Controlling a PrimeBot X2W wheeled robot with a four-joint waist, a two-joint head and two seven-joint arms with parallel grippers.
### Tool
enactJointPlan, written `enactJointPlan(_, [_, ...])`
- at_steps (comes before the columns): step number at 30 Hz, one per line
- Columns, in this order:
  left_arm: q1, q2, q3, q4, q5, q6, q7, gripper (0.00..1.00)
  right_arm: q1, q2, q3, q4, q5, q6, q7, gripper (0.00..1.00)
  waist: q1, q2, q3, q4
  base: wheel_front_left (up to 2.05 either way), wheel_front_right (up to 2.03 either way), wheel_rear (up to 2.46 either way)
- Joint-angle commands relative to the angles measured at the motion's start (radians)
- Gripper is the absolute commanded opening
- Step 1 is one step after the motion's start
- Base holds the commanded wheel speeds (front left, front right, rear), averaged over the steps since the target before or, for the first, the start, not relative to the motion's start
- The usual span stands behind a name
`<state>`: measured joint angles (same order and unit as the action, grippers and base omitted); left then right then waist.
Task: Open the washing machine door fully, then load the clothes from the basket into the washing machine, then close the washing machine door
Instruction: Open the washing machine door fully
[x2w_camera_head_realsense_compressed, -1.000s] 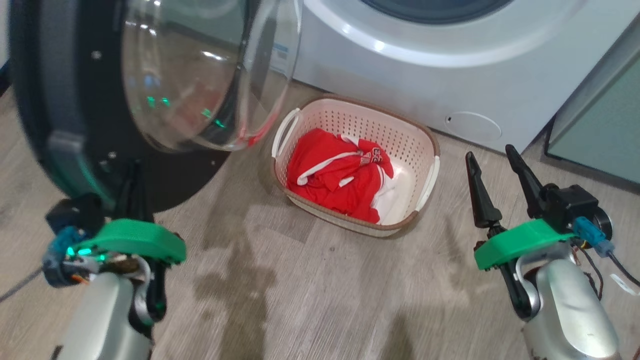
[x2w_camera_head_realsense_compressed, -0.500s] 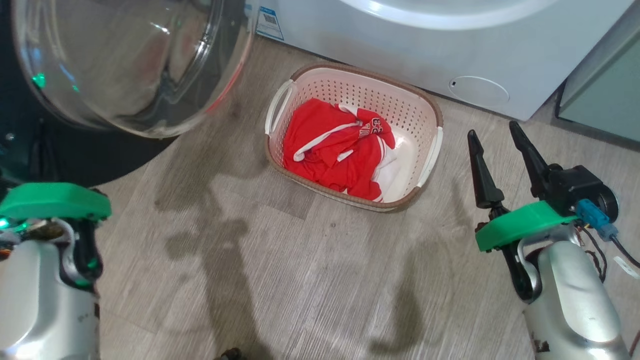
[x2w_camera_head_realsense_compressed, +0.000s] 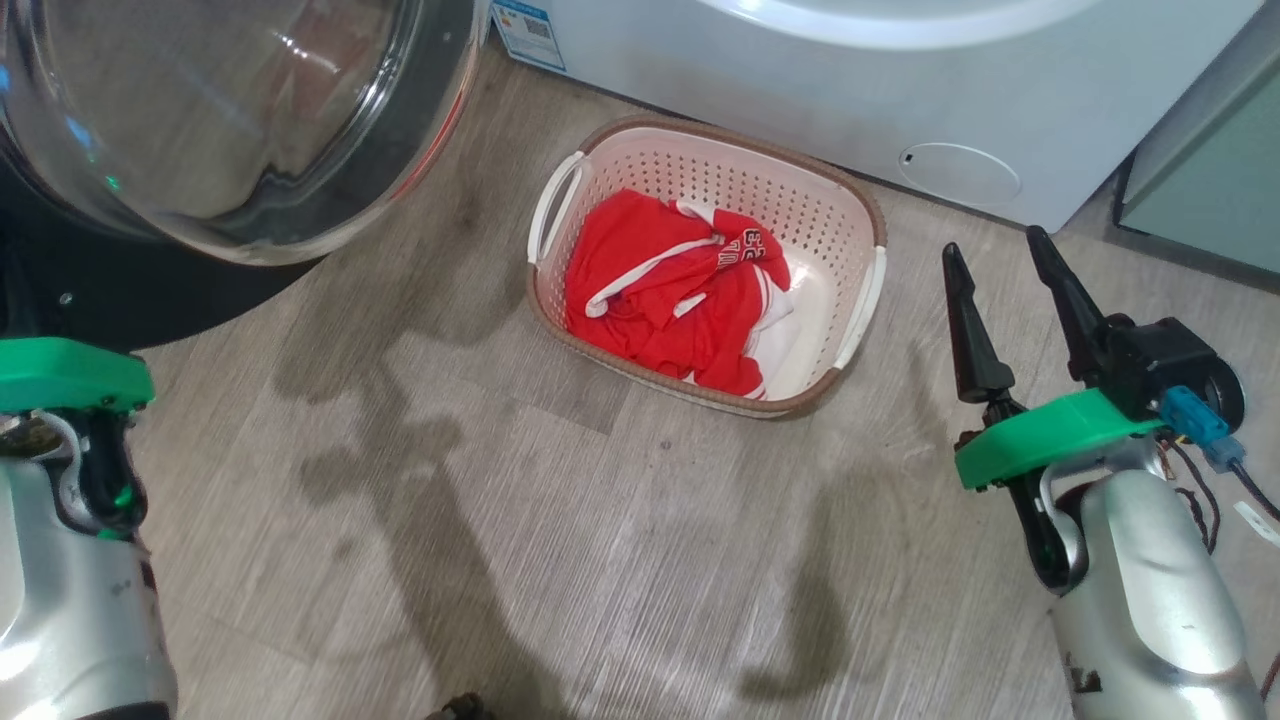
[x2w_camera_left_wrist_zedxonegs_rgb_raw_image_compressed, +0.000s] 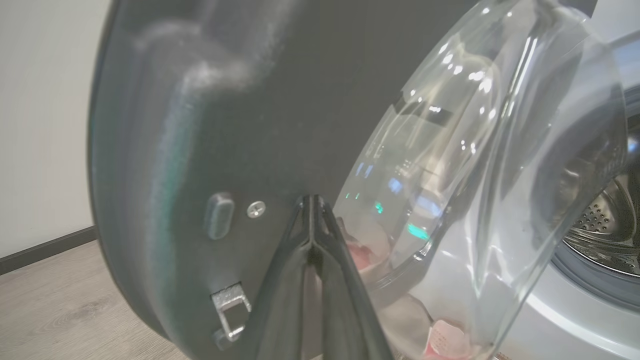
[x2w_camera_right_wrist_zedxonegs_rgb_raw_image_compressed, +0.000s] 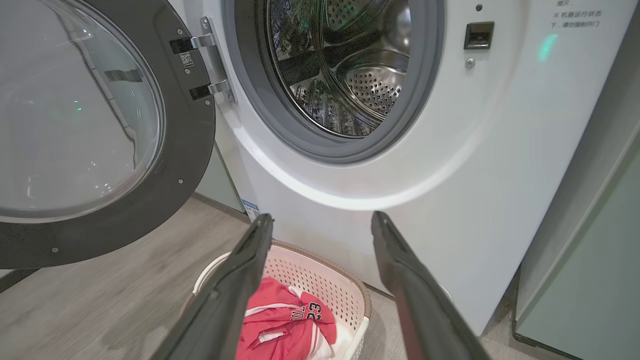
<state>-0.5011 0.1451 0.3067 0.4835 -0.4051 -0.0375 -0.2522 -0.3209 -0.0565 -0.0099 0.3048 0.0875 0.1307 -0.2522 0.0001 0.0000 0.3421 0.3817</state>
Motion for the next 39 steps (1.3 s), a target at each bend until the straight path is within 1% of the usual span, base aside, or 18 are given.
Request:
enactJointPlan(1, [-0.024,0.035,0.054,-0.019,0.021,-0.009,-0.009,0.0,-0.024,0.006,0.027,-0.03,-0.003,0.0,-0.004,1.0,-0.0001,0.0,-0.007,-0.006,0.0,0.0,0.0])
enactJointPlan(5, [0.014,0.007,0.077,-0.031,0.068,-0.015,-0.009,0.0,-0.017,0.006,0.028,-0.022,0.009,0.0,-0.006,1.0,-0.0001,0.0,-0.029,-0.017,0.0,0.0,0.0])
enactJointPlan(11, [0.132,-0.05,0.079,-0.153,0.13,-0.021,-0.009,0.0,0.004,0.006,0.021,-0.012,0.028,0.0,-0.008,1.0,-0.0001,0.0,-0.067,-0.028,0.0,0.0,0.0])
enactJointPlan(14, [0.204,-0.073,0.054,-0.232,0.145,-0.028,-0.009,0.0,0.018,0.006,0.012,-0.012,0.034,0.0,-0.009,1.0,-0.0001,0.0,-0.087,-0.03,0.0,0.0,0.0])
enactJointPlan(18, [0.29,-0.088,-0.005,-0.32,0.146,-0.033,-0.009,0.0,0.039,0.006,0.004,-0.015,0.039,0.0,-0.009,1.0,-0.0001,0.0,-0.11,-0.035,0.0,0.0,0.0])
enactJointPlan(19, [0.307,-0.09,-0.023,-0.335,0.142,-0.034,-0.005,0.35,0.043,0.006,0.001,-0.017,0.04,0.0,-0.009,1.0,-0.0001,0.0,-0.113,-0.036,0.0,0.0,0.0])
enactJointPlan(20, [0.307,-0.09,-0.023,-0.335,0.142,-0.034,-0.005,0.35,0.043,0.006,0.001,-0.017,0.04,0.0,-0.009,1.0,-0.0001,0.0,-0.113,-0.036,0.0,0.0,0.0])
enactJointPlan(21, [0.321,-0.091,-0.042,-0.349,0.14,-0.034,0.001,0.72,0.047,0.006,-0.003,-0.019,0.041,0.0,-0.009,1.0,-0.0001,0.0,-0.118,-0.039,0.0,0.0,0.0])
enactJointPlan(22, [0.335,-0.092,-0.06,-0.363,0.138,-0.03,0.008,1.0,0.052,0.006,-0.005,-0.022,0.044,0.0,-0.009,1.0,-0.0001,0.0,-0.124,-0.042,0.0,0.0,0.0])
enactJointPlan(27, [0.377,-0.094,-0.145,-0.43,0.135,-0.013,0.04,1.0,0.067,0.006,-0.008,-0.027,0.055,0.0,-0.009,1.0,-0.0001,0.0,-0.145,-0.075,0.0,0.0,0.0])
enactJointPlan(33, [0.402,-0.094,-0.206,-0.472,0.143,0.015,0.052,1.0,0.086,0.006,-0.006,-0.04,0.068,0.0,-0.009,1.0,-0.0001,0.0,-0.172,-0.144,0.0,0.0,0.0])
enactJointPlan(39, [0.411,-0.092,-0.252,-0.483,0.159,0.009,0.065,1.0,0.125,0.006,-0.013,-0.051,0.083,0.0,-0.009,1.0,-0.0001,0.0,-0.206,-0.223,0.0,0.0,0.0])
